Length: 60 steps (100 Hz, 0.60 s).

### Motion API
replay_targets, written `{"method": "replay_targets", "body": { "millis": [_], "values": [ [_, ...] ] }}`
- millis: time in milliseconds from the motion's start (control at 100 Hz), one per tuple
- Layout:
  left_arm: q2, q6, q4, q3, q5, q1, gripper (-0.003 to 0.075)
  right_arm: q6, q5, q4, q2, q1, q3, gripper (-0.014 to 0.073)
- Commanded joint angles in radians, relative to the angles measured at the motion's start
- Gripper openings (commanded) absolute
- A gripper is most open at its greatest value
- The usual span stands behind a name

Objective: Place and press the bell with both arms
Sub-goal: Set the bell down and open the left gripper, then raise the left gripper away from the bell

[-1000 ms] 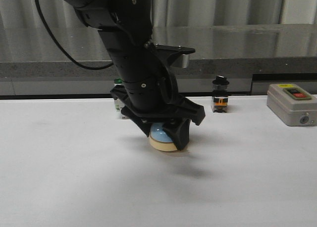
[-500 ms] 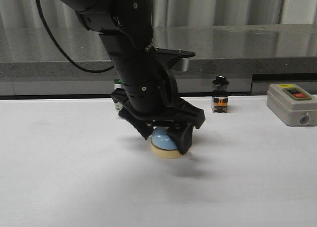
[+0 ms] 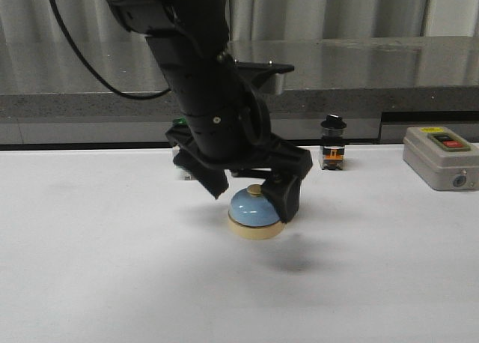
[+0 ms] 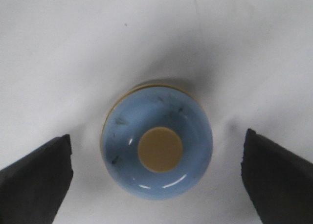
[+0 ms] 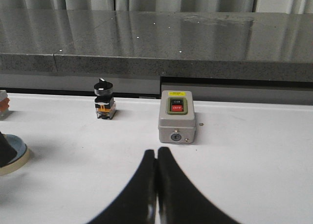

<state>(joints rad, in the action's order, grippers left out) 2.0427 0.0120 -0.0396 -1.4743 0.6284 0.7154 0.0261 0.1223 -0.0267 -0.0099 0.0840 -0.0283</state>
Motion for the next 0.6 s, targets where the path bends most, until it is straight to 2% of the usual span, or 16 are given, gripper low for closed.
{"method": "replay_targets", "body": {
  "millis": [0,310,590],
  "values": [
    [-0.114,-0.001,-0.02,-0.027,-0.035,0.003,0.0663,-0.002,-0.086,-0.006,-0.02,-0.007,0.015,-0.006],
    [-0.316,0.007,-0.002,0.077,-0.108,-0.006,0.0663,-0.002,-0.086,-0.006,-0.02,-0.007,0.015,-0.006],
    [-0.556,0.034,-0.004,0.325,-0.209,-0.137,0.0663,-0.002,-0.086,-0.006,-0.02,-0.007,0.015,-0.006]
  ]
}}
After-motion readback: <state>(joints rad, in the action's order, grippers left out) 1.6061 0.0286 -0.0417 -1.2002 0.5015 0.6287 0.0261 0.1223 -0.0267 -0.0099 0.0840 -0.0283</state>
